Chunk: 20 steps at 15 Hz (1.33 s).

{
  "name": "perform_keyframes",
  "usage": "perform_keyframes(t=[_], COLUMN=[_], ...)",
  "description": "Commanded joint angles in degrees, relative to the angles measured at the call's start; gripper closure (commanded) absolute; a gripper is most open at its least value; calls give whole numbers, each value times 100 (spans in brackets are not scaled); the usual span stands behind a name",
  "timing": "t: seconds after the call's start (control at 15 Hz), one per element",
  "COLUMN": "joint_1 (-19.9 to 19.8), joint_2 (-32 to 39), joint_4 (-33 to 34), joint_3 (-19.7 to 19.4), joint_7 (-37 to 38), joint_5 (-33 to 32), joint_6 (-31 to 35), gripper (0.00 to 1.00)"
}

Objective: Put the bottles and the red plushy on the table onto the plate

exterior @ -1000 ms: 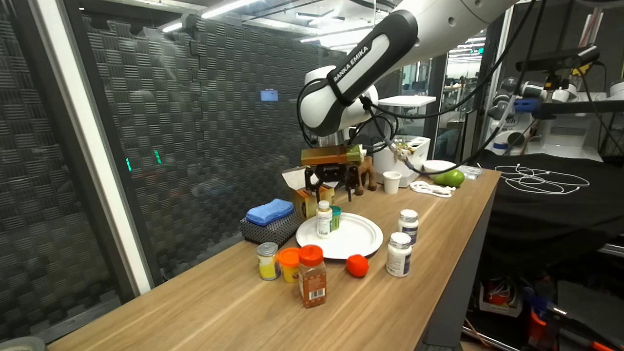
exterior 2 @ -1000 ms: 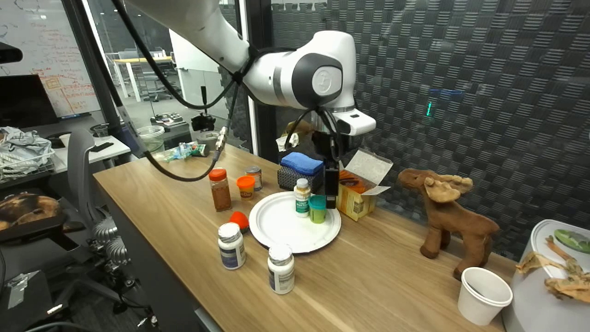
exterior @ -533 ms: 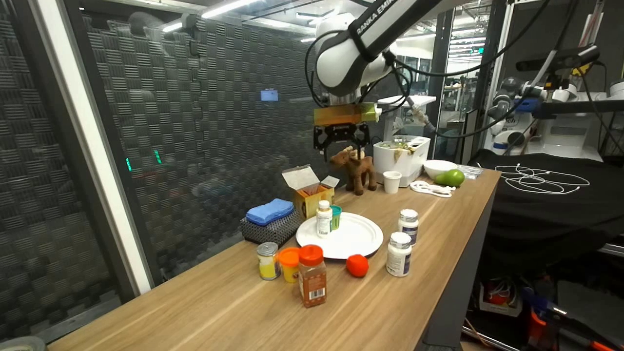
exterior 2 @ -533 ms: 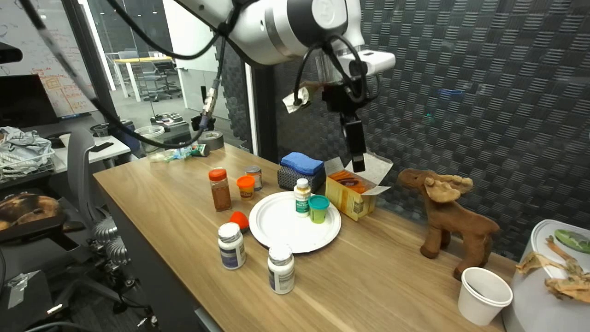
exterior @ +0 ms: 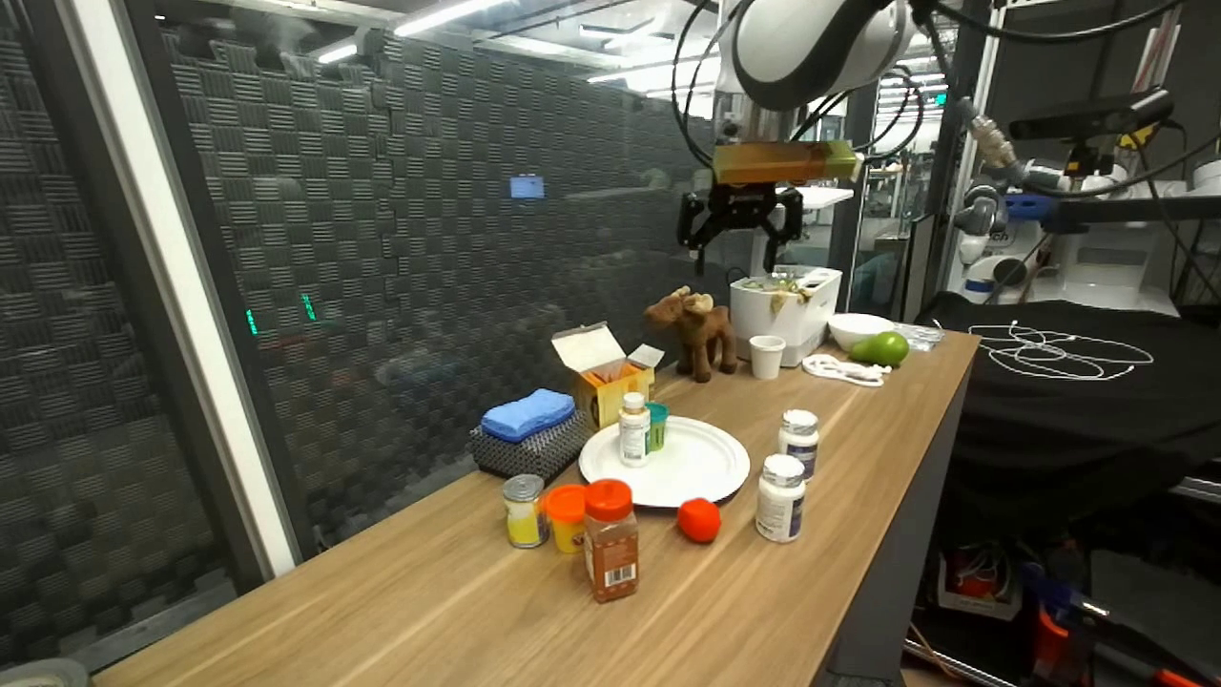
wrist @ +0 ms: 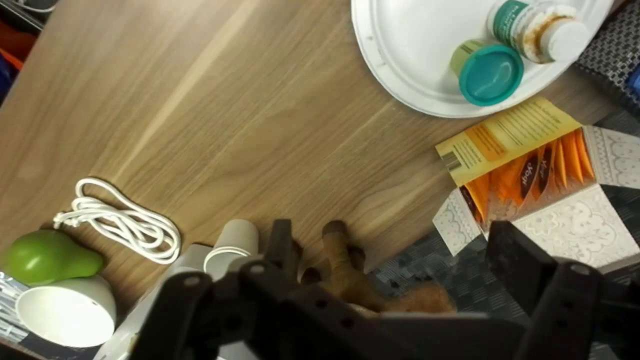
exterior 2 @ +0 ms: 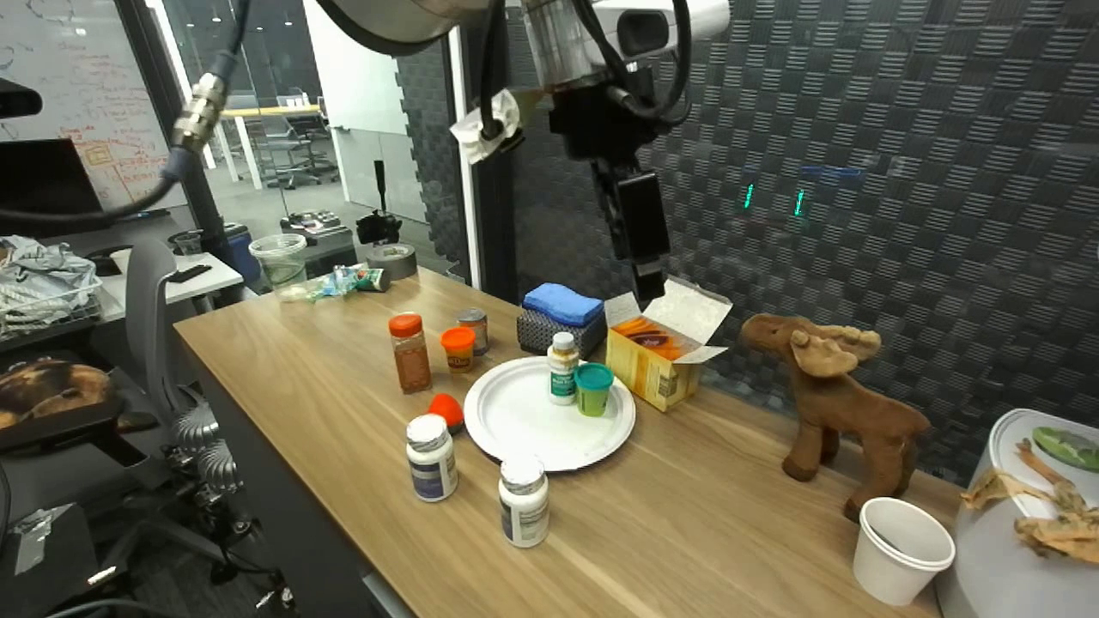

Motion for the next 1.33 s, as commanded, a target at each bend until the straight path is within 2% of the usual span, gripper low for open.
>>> perform_keyframes(t=[0.0,0.27,0.47,1.27], joint_1=[-295,-461,-497,-440], joint_2=[-952,-1178,-1043,89], joint_4=[-1353,-2098,-2315,-2154], joint_3=[129,209,291,392], joint_7=[-548,-1015,-1323,-1431], joint_5=[164,475,712,799], joint_6=[444,385,499,1197], gripper=[0,0,0,0])
